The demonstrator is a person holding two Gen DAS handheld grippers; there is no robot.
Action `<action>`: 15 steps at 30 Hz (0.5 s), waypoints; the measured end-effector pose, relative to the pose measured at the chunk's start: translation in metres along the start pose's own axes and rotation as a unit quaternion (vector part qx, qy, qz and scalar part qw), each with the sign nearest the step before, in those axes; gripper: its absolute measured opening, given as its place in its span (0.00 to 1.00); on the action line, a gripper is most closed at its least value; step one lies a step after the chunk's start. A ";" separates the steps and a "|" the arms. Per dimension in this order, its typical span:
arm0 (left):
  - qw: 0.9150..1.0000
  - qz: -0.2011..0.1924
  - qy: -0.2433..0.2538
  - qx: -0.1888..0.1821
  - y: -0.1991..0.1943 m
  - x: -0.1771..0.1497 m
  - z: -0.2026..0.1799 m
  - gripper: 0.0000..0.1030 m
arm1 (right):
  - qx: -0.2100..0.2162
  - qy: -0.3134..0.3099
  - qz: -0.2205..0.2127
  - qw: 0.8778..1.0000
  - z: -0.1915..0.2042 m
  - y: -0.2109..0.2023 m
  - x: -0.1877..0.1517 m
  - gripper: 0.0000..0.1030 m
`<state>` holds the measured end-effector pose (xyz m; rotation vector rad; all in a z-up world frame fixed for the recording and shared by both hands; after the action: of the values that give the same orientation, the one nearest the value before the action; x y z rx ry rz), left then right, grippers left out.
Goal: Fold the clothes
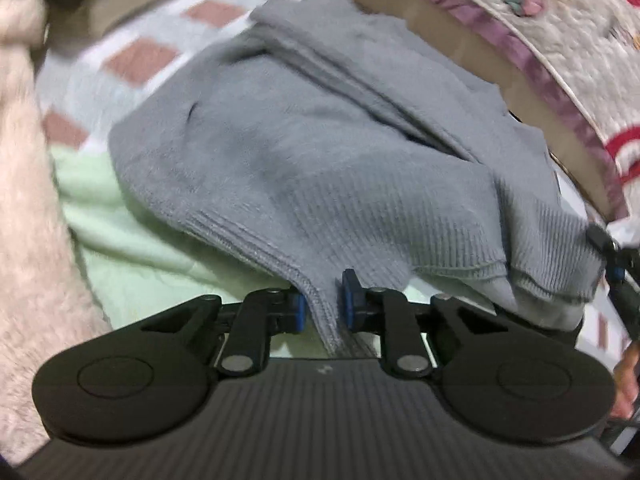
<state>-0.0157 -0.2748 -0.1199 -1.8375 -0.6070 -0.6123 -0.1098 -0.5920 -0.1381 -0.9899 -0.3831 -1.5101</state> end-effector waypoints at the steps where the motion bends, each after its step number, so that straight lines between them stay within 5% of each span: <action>1: 1.000 -0.009 0.015 0.002 -0.003 0.003 -0.005 0.16 | 0.001 -0.002 0.001 1.000 0.000 0.000 0.000 0.12; 4: 1.000 -0.027 0.014 -0.008 -0.014 0.014 -0.004 0.16 | 0.007 -0.009 0.001 1.000 0.001 -0.001 0.002 0.12; 13: 0.985 0.020 -0.164 -0.044 0.009 0.020 0.051 0.17 | 0.014 -0.013 0.014 1.000 0.002 0.005 -0.004 0.12; 15: 0.985 0.044 -0.160 -0.043 0.017 0.011 0.045 0.39 | 0.004 -0.009 0.023 1.000 0.000 0.009 -0.007 0.12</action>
<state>0.0092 -0.2362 -0.1378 -2.0510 -0.7135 -0.2883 -0.1025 -0.5894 -0.1466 -0.9997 -0.3760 -1.4573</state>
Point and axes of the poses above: each gripper's, at about its wrist camera, not at the fingertips, and y roughly the way its jaws point, z to its left, x to its top, the point moved 2 cm from there along y, roughly the way its jaws point, and after that the axes turned 15 degrees about -z, right-handed, at the moved point
